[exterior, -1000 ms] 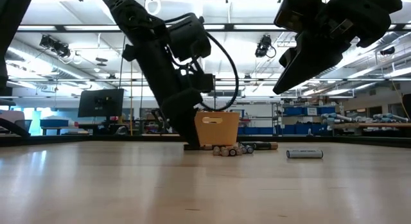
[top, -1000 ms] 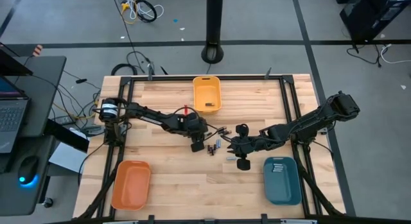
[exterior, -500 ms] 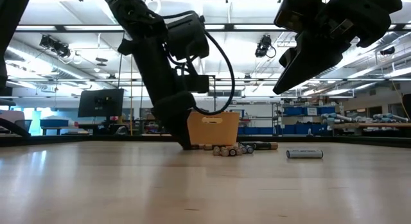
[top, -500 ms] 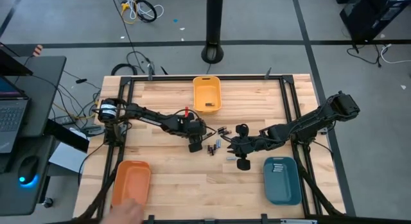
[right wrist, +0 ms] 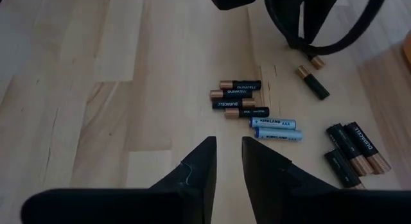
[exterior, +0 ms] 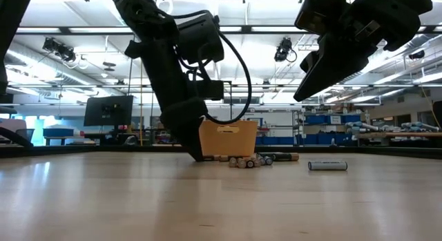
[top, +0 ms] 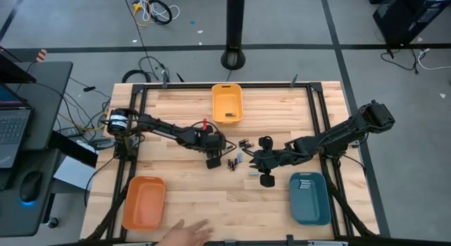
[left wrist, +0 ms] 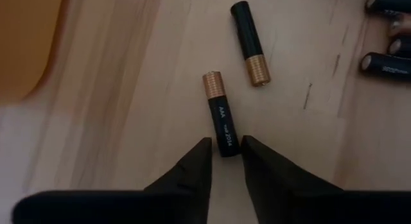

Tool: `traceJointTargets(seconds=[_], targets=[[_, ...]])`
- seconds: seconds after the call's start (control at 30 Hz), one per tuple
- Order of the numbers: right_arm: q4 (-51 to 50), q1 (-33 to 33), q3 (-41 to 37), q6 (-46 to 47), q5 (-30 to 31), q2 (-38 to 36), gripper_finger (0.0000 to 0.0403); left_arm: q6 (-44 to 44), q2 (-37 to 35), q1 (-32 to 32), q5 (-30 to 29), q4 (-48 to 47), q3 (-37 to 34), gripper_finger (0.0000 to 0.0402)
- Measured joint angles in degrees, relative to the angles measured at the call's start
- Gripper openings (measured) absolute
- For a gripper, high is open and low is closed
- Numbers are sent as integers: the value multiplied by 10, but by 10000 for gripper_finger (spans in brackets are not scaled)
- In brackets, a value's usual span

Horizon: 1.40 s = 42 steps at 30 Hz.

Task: Sort batteries
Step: Put the small black battery into the yellow bin

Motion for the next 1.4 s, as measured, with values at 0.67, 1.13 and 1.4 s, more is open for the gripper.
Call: traceJointTargets(seconds=[0.67, 1.13, 1.4], targets=[[0, 0, 0, -2, -1, 0, 85, 9, -7, -36, -44, -38, 37, 5], [0, 1, 0, -2, -4, 0, 87, 63, -7, -63, 30, -45, 45, 62], [0, 1, 0, -2, -4, 0, 85, 96, -7, -96, 8, -53, 45, 149]])
